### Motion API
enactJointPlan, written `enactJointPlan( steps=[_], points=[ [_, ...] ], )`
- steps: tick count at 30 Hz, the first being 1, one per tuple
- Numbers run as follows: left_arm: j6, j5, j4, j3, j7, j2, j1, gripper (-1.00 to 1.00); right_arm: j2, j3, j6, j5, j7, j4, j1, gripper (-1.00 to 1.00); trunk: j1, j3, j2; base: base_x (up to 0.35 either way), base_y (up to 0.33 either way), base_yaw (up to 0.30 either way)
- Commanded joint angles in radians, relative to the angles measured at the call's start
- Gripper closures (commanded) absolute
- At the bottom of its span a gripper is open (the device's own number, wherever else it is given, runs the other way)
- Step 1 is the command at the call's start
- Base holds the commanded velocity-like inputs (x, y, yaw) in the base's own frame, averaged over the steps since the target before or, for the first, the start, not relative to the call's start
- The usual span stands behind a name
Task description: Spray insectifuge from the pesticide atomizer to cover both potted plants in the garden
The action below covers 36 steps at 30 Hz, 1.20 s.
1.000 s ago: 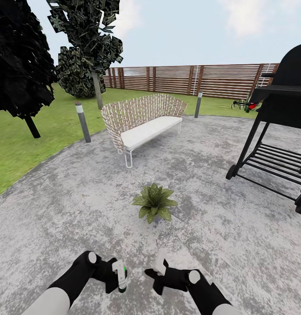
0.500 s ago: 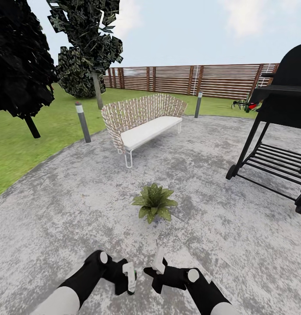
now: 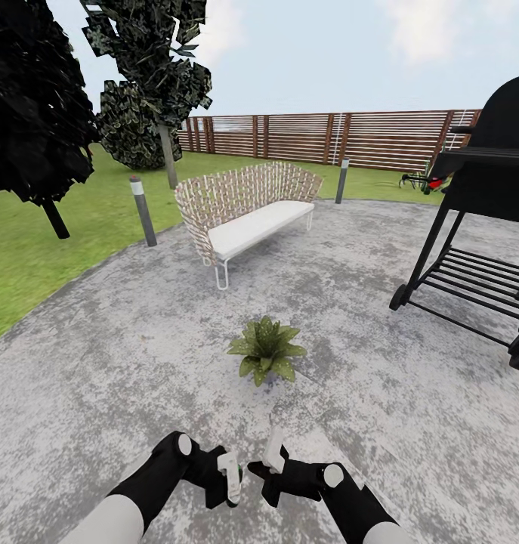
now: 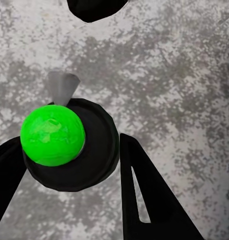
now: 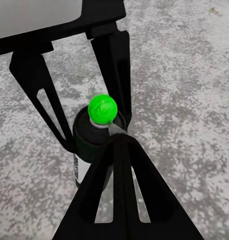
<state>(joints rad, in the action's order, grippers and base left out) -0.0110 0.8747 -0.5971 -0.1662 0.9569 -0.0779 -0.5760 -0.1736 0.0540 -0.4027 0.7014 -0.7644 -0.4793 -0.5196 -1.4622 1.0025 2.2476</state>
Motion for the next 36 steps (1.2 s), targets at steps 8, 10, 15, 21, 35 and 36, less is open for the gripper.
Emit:
enactJointPlan(
  steps=[8,10,15,21,35,36],
  points=[
    [0.0,0.001,0.0,0.001,0.005,-0.002,0.001,1.0,-0.001,0.005,-0.004,0.007,-0.004,-0.001,0.0,1.0,0.0,0.001,0.0,0.0,0.0,0.0],
    [0.0,0.001,0.0,0.001,0.005,-0.005,0.001,1.0,-0.001,0.005,-0.004,0.007,-0.004,-0.001,0.0,1.0,0.0,0.001,0.0,0.0,0.0,0.0],
    [0.0,0.001,0.001,0.001,0.005,-0.015,0.002,1.0,-0.001,0.005,-0.004,0.007,-0.004,-0.001,0.0,1.0,0.0,0.001,0.0,0.0,0.0,0.0],
    [0.0,0.001,0.005,0.001,0.005,-0.021,0.002,1.0,-0.001,0.005,-0.004,0.007,-0.004,-0.001,-0.001,1.0,0.0,0.001,0.0,0.0,0.0,0.0],
    [0.011,-0.009,-0.001,0.001,0.01,-0.022,0.002,1.0,-0.001,0.005,-0.004,0.007,-0.004,-0.001,0.0,1.0,0.0,0.001,0.0,0.0,0.0,0.0],
    [0.012,-0.009,-0.001,0.001,0.011,-0.022,0.002,1.0,-0.001,0.005,-0.004,0.007,-0.004,-0.001,0.0,1.0,0.0,0.001,0.0,0.0,0.0,0.0]
  ],
)
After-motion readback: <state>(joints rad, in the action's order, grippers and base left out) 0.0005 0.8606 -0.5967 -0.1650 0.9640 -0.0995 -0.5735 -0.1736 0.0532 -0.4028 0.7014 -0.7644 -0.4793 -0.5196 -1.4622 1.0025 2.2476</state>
